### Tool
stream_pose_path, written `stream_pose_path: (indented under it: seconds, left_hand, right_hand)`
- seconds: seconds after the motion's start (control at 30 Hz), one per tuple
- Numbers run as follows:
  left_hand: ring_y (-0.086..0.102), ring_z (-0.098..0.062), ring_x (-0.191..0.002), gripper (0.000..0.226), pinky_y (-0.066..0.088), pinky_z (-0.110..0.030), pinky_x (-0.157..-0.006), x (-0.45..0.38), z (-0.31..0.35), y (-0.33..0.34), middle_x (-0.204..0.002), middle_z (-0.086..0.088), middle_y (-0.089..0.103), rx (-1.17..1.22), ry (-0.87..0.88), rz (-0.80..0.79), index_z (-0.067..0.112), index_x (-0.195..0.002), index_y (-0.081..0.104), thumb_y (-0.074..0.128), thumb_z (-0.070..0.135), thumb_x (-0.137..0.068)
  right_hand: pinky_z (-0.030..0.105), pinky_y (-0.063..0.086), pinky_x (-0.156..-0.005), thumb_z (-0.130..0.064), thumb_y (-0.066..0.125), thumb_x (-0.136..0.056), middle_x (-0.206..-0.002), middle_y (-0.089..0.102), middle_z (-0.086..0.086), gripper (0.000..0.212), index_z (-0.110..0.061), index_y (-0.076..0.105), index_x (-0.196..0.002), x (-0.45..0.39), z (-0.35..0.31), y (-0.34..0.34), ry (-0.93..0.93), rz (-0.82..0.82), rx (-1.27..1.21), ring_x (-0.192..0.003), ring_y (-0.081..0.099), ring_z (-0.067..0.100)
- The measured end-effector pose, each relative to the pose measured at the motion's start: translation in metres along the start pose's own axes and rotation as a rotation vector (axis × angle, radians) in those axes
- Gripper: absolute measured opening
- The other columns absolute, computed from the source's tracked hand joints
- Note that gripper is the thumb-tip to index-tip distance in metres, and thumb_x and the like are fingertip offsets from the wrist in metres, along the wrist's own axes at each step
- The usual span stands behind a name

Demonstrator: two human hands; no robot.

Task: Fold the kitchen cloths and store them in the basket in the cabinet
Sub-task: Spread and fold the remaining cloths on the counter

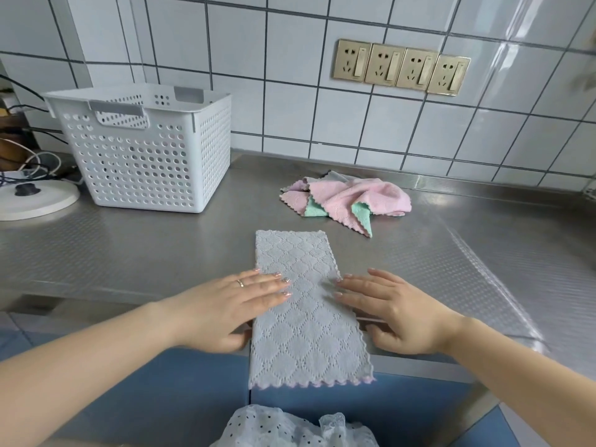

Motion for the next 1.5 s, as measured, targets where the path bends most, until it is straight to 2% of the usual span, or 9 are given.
stream_pose_path:
  seconds: [0.1, 0.3, 0.4, 0.5, 0.6, 0.8, 1.0, 1.33, 1.5]
  left_hand:
    - [0.013, -0.019, -0.144, 0.080, 0.003, -0.038, -0.117, -0.006, 0.003, 0.012, -0.155, -0.002, 0.013, 0.131, -0.025, -0.072, 0.014, -0.148, 0.022, 0.046, 0.014, -0.072]
    - [0.013, -0.002, -0.142, 0.059, 0.004, -0.021, -0.118, -0.006, -0.008, 0.016, -0.151, 0.013, 0.021, 0.427, -0.107, 0.057, 0.024, -0.145, 0.032, 0.041, 0.004, -0.090]
    - [0.044, -0.001, -0.129, 0.044, 0.030, -0.023, -0.112, -0.004, -0.032, 0.026, -0.136, 0.017, 0.051, 0.936, -0.405, 0.097, 0.049, -0.127, 0.049, 0.050, 0.018, -0.096]
    - [0.058, -0.007, -0.101, 0.031, 0.042, -0.035, -0.102, -0.003, -0.054, 0.017, -0.110, 0.005, 0.066, 1.057, -0.566, 0.286, 0.042, -0.121, 0.055, 0.050, 0.042, -0.090]
    - [0.065, -0.013, -0.102, 0.031, 0.045, -0.048, -0.099, -0.001, -0.078, 0.015, -0.107, -0.001, 0.070, 1.235, -0.719, 0.519, 0.028, -0.120, 0.054, 0.059, 0.025, -0.090]
    - [0.059, -0.024, -0.079, 0.090, 0.050, -0.049, -0.081, -0.007, -0.109, 0.043, -0.096, -0.024, 0.066, 1.248, -1.011, 0.474, 0.034, -0.148, -0.005, 0.060, 0.016, -0.090]
    - [0.062, -0.021, -0.094, 0.039, 0.049, -0.034, -0.084, -0.018, -0.119, 0.054, -0.101, -0.010, 0.062, 1.265, -1.073, 0.349, 0.014, -0.128, 0.057, 0.059, 0.008, -0.090]
    - [0.064, -0.014, -0.071, 0.035, 0.057, -0.025, -0.055, -0.026, -0.108, 0.057, -0.103, -0.005, 0.059, 1.545, -1.121, 0.134, 0.006, -0.129, 0.050, 0.052, 0.005, -0.094]
    - [0.055, -0.022, -0.108, 0.034, 0.045, -0.034, -0.094, -0.032, -0.138, 0.019, -0.118, -0.004, 0.051, 0.598, -0.936, 0.060, 0.026, -0.125, 0.058, 0.054, 0.035, -0.092]
  right_hand:
    - [0.044, 0.023, -0.114, -0.042, 0.044, -0.084, -0.153, 0.031, -0.001, 0.066, -0.024, 0.031, -0.146, -0.008, -0.011, 0.011, -0.069, -0.038, 0.042, -0.141, 0.029, 0.015]
    - [0.040, 0.038, -0.107, -0.027, 0.049, -0.089, -0.137, 0.053, -0.004, 0.043, -0.022, 0.055, -0.131, -0.010, -0.018, 0.001, -0.061, 0.155, -0.048, -0.126, 0.050, 0.012]
    - [0.038, 0.036, -0.109, -0.008, 0.058, -0.082, -0.112, 0.067, -0.016, 0.033, -0.025, 0.068, -0.109, -0.015, -0.001, -0.011, 0.134, 0.304, -0.352, -0.105, 0.061, 0.003]
    - [0.008, 0.041, -0.066, -0.013, 0.062, -0.087, -0.058, 0.054, -0.028, 0.039, -0.044, 0.058, -0.063, -0.021, 0.029, -0.028, 0.465, 0.608, -0.613, -0.051, 0.045, -0.006]
    - [0.016, 0.026, -0.045, -0.029, 0.061, -0.088, -0.047, 0.036, -0.013, 0.040, -0.021, 0.036, -0.057, -0.041, 0.058, -0.019, 0.715, 0.692, -0.804, -0.046, 0.029, 0.004]
    - [0.028, 0.021, -0.048, -0.031, 0.055, -0.091, -0.053, 0.034, -0.006, 0.043, -0.018, 0.029, -0.059, -0.087, 0.091, 0.012, 0.944, 0.508, -0.806, -0.052, 0.033, 0.012]
    - [0.026, 0.027, -0.047, -0.029, 0.053, -0.090, -0.057, 0.044, -0.002, 0.039, -0.016, 0.036, -0.058, -0.101, 0.105, 0.029, 1.026, 0.247, -0.630, -0.059, 0.043, 0.017]
    - [0.025, 0.031, -0.050, -0.026, 0.057, -0.083, -0.066, 0.052, 0.000, 0.022, -0.015, 0.048, -0.065, -0.097, 0.114, 0.037, 1.041, 0.207, -0.655, -0.070, 0.050, 0.020]
    - [0.031, 0.045, -0.086, -0.044, 0.057, -0.086, -0.126, 0.053, 0.004, 0.050, -0.019, 0.051, -0.128, -0.090, 0.118, 0.019, 1.052, 0.173, -0.517, -0.108, 0.056, 0.023]
Point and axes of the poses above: each hand's wrist, its own x-axis away from the middle knuckle, its own y-axis out of the palm, z = x × y, the point moved 9 cm from there along -x, towards the middle knuckle
